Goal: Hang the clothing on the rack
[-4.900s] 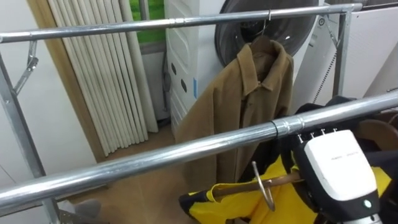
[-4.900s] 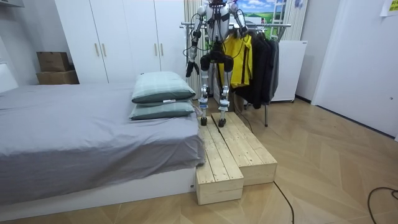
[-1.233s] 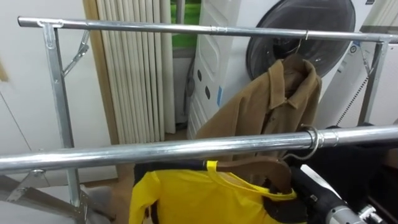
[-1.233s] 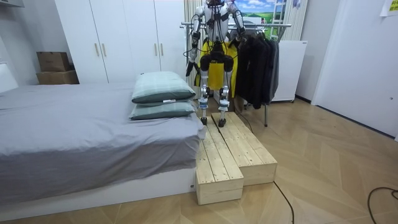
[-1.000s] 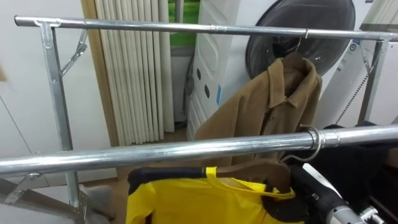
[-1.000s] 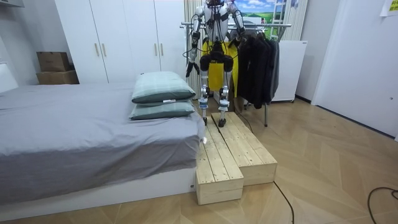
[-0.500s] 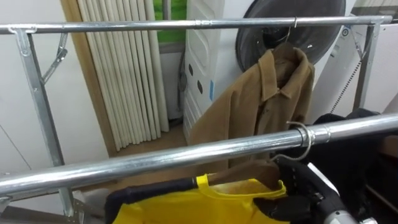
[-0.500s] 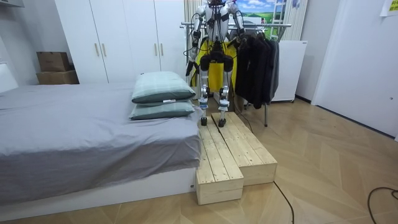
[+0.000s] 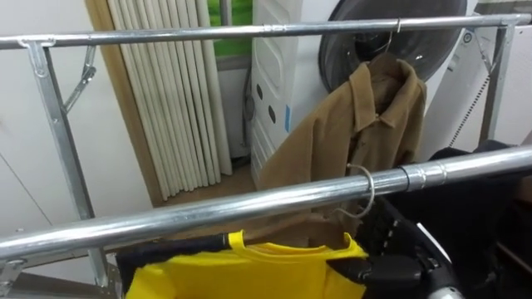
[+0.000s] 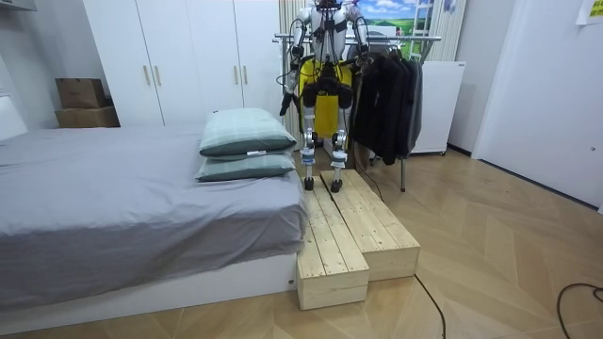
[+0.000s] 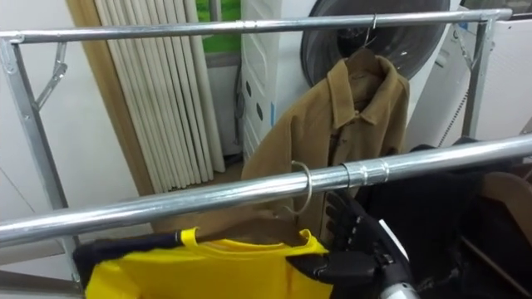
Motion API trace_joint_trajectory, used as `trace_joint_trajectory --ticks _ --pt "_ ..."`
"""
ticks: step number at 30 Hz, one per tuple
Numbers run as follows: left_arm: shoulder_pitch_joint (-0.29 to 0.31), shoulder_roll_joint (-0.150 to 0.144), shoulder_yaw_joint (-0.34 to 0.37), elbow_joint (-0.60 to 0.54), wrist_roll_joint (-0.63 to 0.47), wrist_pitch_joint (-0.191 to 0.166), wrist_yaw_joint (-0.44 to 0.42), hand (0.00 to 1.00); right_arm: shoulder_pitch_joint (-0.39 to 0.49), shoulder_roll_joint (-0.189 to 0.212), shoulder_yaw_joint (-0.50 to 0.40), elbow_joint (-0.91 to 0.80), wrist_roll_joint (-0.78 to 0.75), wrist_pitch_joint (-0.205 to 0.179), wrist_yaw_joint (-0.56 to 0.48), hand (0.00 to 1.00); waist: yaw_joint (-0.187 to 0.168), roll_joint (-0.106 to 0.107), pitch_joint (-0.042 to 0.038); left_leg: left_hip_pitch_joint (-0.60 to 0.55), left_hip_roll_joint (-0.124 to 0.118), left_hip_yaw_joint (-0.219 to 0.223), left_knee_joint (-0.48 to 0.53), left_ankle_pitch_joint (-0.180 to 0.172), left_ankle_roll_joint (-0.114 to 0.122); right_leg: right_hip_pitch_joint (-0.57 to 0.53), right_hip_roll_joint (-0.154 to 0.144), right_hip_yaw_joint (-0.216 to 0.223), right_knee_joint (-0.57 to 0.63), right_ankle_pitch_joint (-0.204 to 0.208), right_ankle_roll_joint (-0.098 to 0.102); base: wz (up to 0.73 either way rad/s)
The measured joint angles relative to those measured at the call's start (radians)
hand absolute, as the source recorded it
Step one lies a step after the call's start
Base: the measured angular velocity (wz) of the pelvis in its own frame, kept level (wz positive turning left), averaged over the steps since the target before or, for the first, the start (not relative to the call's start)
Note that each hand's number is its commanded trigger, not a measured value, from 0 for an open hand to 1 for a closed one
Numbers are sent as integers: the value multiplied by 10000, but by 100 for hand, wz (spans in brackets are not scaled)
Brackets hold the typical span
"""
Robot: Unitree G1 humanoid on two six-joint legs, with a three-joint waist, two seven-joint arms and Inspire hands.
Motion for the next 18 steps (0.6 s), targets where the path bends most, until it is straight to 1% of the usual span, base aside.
trace_joint_trajectory --ticks 7,11,18 --pt "0 -12 -28 19 0 -29 -7 0 101 1 35 319 157 -65 8 0 -15 7 -7 3 17 0 16 1 0 -1 -21 1 -3 -3 -2 0" --pt "-8 -15 -35 18 -15 -35 -73 0 103 1 41 534 400 -87 83 0 -35 -42 -34 34 6 22 18 1 0 17 -42 11 -8 -8 7 0" --pt "-14 -26 -35 18 -15 -96 -89 0 110 2 42 562 468 -87 108 0 -70 -102 -26 32 -11 40 9 0 2 15 -65 13 -9 -6 13 0"
